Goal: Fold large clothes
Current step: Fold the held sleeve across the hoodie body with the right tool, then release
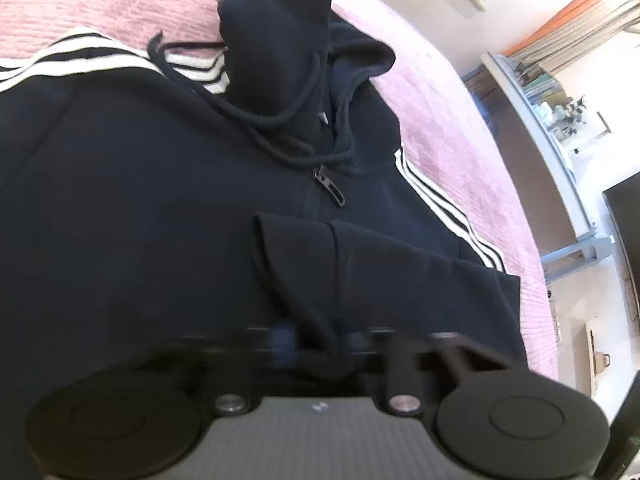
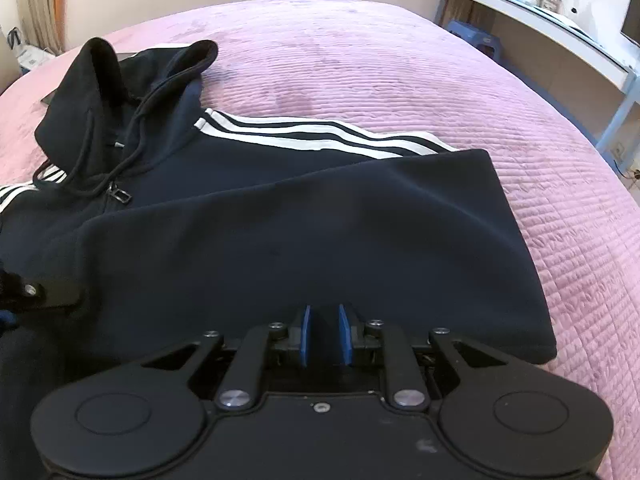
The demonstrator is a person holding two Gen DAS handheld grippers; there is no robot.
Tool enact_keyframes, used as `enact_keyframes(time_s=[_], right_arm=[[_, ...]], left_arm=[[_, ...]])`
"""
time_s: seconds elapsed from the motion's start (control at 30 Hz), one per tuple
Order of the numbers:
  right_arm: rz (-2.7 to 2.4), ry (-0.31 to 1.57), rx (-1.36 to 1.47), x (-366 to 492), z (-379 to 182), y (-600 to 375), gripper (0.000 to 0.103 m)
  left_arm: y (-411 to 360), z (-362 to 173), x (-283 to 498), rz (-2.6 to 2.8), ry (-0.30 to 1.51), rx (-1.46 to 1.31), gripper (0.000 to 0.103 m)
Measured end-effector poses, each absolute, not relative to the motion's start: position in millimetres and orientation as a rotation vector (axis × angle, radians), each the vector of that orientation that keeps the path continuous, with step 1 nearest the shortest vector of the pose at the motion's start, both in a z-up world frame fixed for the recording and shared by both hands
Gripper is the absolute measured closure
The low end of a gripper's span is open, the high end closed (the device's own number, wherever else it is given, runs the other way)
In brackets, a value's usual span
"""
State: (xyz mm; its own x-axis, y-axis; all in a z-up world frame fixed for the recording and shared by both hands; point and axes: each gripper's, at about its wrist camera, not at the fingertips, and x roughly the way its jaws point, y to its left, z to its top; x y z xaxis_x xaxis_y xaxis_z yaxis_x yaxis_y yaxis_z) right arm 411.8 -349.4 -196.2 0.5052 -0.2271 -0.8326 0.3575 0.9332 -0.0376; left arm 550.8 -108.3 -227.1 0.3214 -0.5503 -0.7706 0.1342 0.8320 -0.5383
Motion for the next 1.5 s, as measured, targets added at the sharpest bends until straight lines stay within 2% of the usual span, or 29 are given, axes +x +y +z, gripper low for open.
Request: enact_keyframes(time_s=[0.13,0.43,0.5,0.6,0.67,0.73,0.8,0.93,1.0,1.2,1.23,1.4,1.5], right_arm=[[-0.338,0.985,0.167,415.9,-190.2,-353.7,0.082],[-0.238,0.897,0.191,424.2,-147.0,-331.8,0.082],[-0.211,0.897,0.194,430.2,-146.9,-323.4,0.081],[-0.201,0.926,0.179,439.2,-155.9,-314.4,0.079],[-0.205,0.982,0.157,445.5,-169.1,-312.7,0.073],[-0.222,1.080,0.116,453.6,-187.7,-313.4,0.073],[-0.213,1.102,0.124,454.6,-192.7,-319.0,0.074],[-0.222,0.957,0.076,448.7,-160.6,-319.3,0.073],[-0.214,0.918,0.079,452.7,-149.9,-314.8,0.073],[-0.175,1.111,0.113,477.1,-189.4,-294.5,0.074],[-0.185,1.166,0.111,480.2,-200.7,-292.1,0.075],[-0.211,1.188,0.116,485.9,-200.4,-286.8,0.075],[-0.202,1.189,0.153,484.5,-194.7,-295.0,0.075]], left_arm=[[-107.4,-206.4,547.6,-0.460,1.065,-0.399,0.093],[-37.9,-105.6,555.4,-0.369,0.755,-0.354,0.094],[-19.7,-107.2,558.1,-0.287,0.749,-0.306,0.093],[-2.3,-143.0,562.0,-0.077,0.835,-0.153,0.092],[1.4,-171.2,563.8,0.010,0.898,-0.052,0.090],[6.2,-190.4,564.6,0.031,0.984,-0.028,0.090],[8.3,-181.1,552.9,-0.002,0.968,-0.075,0.090],[-2.7,-141.9,536.3,-0.132,0.845,-0.163,0.085],[-13.2,-137.3,540.6,-0.209,0.842,-0.186,0.085],[-42.3,-204.4,571.4,-0.213,1.060,-0.204,0.086],[-42.5,-211.7,572.1,-0.203,1.072,-0.202,0.091],[-19.3,-186.3,558.0,-0.175,0.988,-0.233,0.089],[6.6,-160.6,545.0,-0.066,0.901,-0.156,0.087]])
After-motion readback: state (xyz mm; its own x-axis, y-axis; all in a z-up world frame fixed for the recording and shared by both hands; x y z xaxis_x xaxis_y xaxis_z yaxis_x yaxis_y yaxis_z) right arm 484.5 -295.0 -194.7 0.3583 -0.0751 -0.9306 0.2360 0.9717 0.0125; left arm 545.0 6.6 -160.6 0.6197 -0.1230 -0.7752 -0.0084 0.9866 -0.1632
